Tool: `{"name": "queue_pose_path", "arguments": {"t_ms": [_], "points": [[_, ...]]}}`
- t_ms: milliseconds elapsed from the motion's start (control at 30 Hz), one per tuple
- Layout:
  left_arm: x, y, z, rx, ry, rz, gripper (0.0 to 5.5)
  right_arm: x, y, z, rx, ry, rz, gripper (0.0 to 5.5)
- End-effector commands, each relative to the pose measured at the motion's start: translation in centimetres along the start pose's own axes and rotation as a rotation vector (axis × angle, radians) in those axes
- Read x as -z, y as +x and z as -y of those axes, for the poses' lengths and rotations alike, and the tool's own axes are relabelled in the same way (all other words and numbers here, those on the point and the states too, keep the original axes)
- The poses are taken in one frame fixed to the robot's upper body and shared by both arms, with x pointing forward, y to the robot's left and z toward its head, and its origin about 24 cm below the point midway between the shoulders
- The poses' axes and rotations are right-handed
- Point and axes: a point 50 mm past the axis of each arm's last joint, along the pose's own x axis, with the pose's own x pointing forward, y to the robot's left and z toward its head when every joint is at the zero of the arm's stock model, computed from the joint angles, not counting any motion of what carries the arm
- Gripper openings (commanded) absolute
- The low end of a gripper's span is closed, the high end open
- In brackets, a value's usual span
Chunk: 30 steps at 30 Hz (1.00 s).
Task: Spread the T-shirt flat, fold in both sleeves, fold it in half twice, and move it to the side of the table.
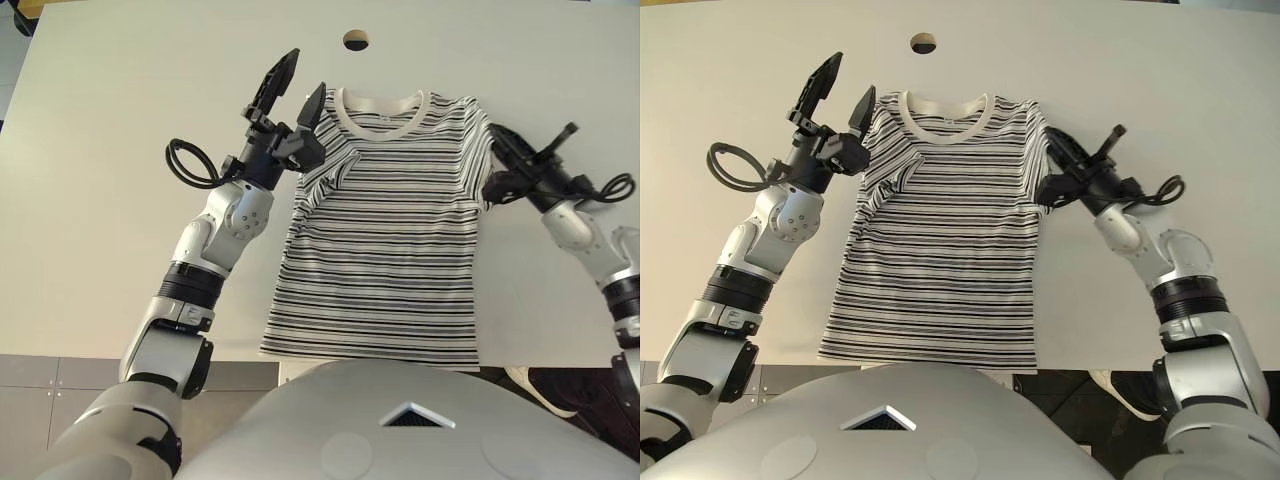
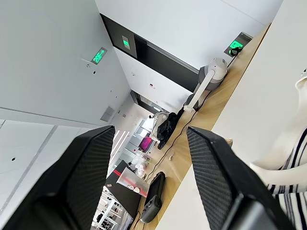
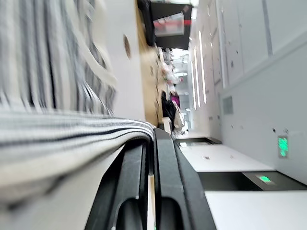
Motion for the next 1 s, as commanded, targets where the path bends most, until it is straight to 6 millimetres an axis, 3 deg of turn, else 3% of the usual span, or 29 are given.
{"name": "queue_pose_path", "arguments": {"t_ms": [33, 100, 233, 433, 600, 633, 700, 767, 867, 933, 1000], "points": [[0.0, -0.3, 0.5, 0.029, 0.006, -0.007, 2.8, -1.9, 1.8, -0.2, -0.042, -0.033, 0.084, 0.14], [0.1, -0.4, 0.5, 0.033, 0.008, -0.011, 2.8, -3.0, 2.5, -0.6, -0.064, -0.043, 0.125, 0.14], [0.4, -0.6, 0.1, 0.03, 0.013, -0.021, 2.8, -4.6, 3.2, -0.7, -0.085, -0.05, 0.186, 0.79], [1.2, -0.9, -0.6, 0.019, 0.027, -0.051, 2.8, -4.6, 2.9, -0.1, -0.07, -0.04, 0.171, 1.86], [1.8, -2.1, -1.5, 0.058, 0.045, -0.056, 2.8, -4.3, 1.3, 0.7, -0.039, 0.004, 0.157, 2.73], [1.9, -2.6, -1.8, 0.081, 0.045, -0.047, 2.8, -4.3, 0.5, 0.9, -0.033, 0.031, 0.161, 2.91], [2.2, -6.2, -2.6, 0.261, 0.05, -0.034, 2.8, -3.1, -3.5, 1.2, -0.054, 0.148, 0.113, 3.34], [2.3, -10.4, -2.6, 0.507, 0.071, -0.045, 2.8, -2.3, -7.4, 1.0, -0.11, 0.194, 0.041, 3.34], [1.8, -14.7, -2.5, 0.774, 0.063, -0.044, 2.8, -2.5, -10.8, 0.6, -0.229, 0.2, -0.031, 3.34], [1.3, -16.4, -3.6, 0.841, 0.054, -0.058, 2.8, -3.3, -13.4, -0.3, -0.387, 0.161, -0.064, 3.34], [1.3, -17.1, -4.6, 0.906, 0.072, -0.075, 2.8, -4.1, -14.5, -0.5, -0.47, 0.113, -0.072, 3.34]]}}
